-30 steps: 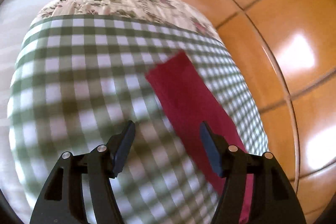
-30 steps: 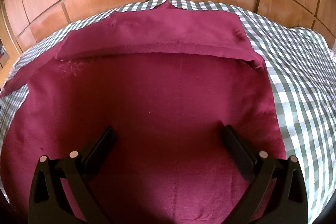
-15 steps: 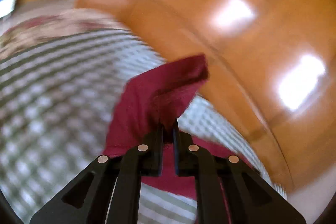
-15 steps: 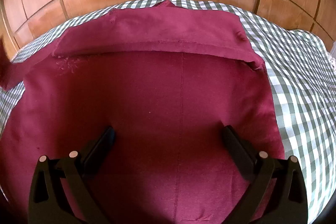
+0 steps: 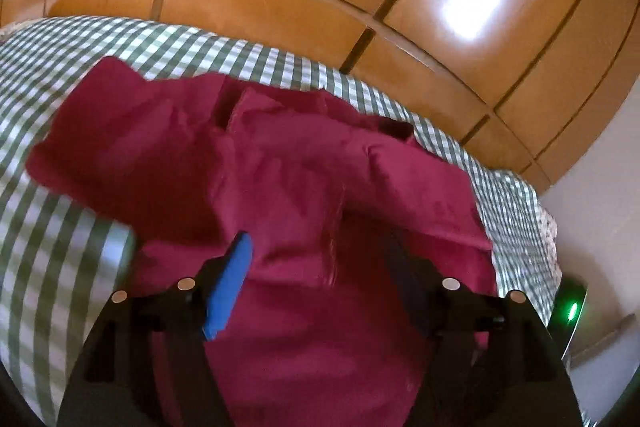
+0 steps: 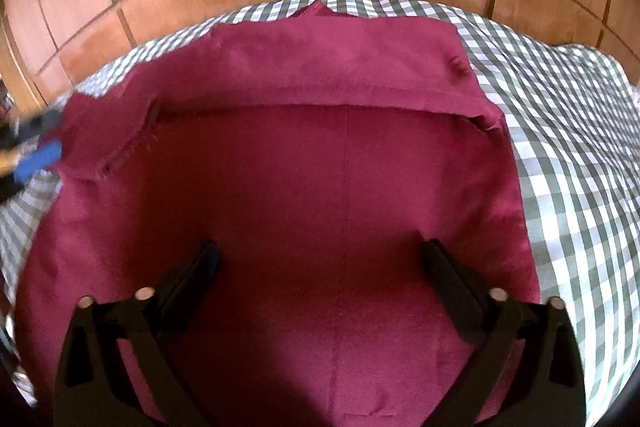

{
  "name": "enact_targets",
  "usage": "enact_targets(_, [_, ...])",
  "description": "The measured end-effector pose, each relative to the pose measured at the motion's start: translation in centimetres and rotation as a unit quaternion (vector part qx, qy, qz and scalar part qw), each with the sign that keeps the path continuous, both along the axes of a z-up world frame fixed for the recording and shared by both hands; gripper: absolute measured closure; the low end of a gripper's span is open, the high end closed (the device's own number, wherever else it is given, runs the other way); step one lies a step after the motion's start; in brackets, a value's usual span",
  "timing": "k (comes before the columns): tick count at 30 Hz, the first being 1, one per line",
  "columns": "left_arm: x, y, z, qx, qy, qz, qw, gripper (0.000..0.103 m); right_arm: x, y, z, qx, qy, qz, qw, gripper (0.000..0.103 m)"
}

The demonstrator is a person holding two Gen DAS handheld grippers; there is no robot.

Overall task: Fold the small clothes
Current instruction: 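Grasp the sweater side with the right gripper and fold it toward the middle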

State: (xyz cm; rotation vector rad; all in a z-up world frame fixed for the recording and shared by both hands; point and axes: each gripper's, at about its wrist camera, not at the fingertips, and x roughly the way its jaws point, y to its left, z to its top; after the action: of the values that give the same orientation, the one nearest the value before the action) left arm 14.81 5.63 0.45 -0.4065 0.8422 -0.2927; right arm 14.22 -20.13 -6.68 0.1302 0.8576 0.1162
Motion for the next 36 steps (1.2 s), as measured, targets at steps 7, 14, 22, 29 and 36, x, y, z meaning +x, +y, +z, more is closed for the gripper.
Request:
enact_targets(7, [-3.5,4.9,-1.6,0.031,0.022,0.091,0.9951,0.035,4.4,4.9,3.1,0.144,0.025,0.087,0.985,0.035])
enact_targets(14, [-3.9,8.5,-2.4,0.063,0.05,0.173,0.9816,0.035,10.6,14.1,1.6,0.111,0.083,0.151,0.979,0.074])
enact_targets(22, [-1.5,9.1,-3.3,0.08,0.076,0.199,0.9737,0.032,9.3,11.8,12.4,0.089,-0.065,0.176,0.978,0.097])
enact_targets(29, [2.2,8.3,-2.9,0.094,0.078,0.213,0.9694,0.032,9.8,5.6,17.8,0.091,-0.139,0.125,0.978,0.097])
enact_targets(36, [5.8,9.1,-4.6,0.116,0.123,0.241,0.9557,0.031,12.0,-3.6,13.1,0.076,-0.114,0.023,0.99,0.097])
